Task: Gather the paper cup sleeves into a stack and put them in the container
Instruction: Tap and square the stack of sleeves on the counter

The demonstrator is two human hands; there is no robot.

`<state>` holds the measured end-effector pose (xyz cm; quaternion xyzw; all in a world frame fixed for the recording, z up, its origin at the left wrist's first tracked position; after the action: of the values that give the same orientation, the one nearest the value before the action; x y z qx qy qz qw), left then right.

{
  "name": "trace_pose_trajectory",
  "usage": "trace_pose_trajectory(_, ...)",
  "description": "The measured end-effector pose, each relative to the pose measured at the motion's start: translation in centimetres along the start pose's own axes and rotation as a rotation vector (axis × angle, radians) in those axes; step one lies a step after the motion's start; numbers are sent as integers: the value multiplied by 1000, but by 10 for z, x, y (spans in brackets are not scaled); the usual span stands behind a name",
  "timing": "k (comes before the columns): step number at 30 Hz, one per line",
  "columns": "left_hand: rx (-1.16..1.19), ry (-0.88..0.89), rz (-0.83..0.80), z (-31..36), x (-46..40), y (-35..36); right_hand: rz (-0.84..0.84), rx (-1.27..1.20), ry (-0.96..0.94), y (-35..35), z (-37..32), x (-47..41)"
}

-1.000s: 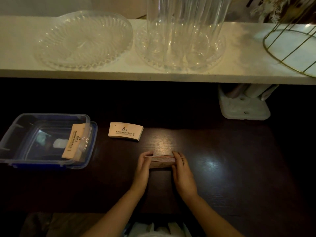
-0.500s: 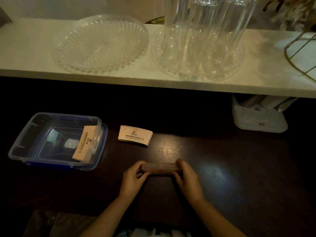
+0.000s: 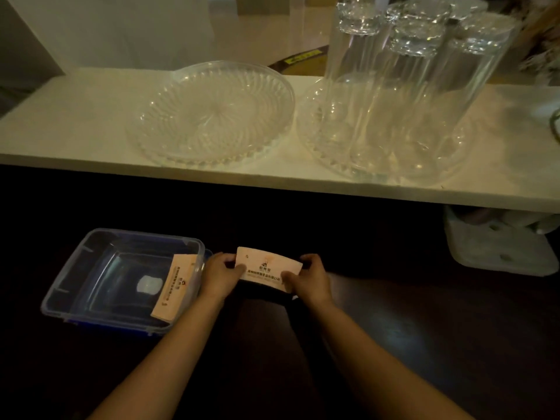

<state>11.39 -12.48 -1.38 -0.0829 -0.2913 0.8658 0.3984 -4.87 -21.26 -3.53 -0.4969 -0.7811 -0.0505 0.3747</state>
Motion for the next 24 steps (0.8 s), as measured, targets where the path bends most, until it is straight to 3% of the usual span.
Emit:
trace_pose_trajectory(8, -3, -94, -19, -16, -3, 15, 120, 72, 154, 6, 0, -19)
trace_pose_trajectory(13, 105, -104, 12, -23, 5, 15, 138, 93, 103, 10, 9, -14)
trace_pose_trajectory(20, 144, -73, -135, -21, 4, 18, 155, 51, 29, 19, 16, -5)
trace_pose_trajectory(24, 260, -197, -174, -24, 10, 20, 143, 86, 23, 16, 19, -5)
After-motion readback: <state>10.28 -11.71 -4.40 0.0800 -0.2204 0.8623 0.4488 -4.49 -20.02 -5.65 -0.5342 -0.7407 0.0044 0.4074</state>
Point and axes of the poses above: each hand's wrist, its own x-axis away from the middle knuckle, its own y-axis out of the palm, z = x × y, the point moved 3 cm from there along -x, towards the middle knuckle, and after that the axes turned 15 degrees about y, right-handed, at the moved point
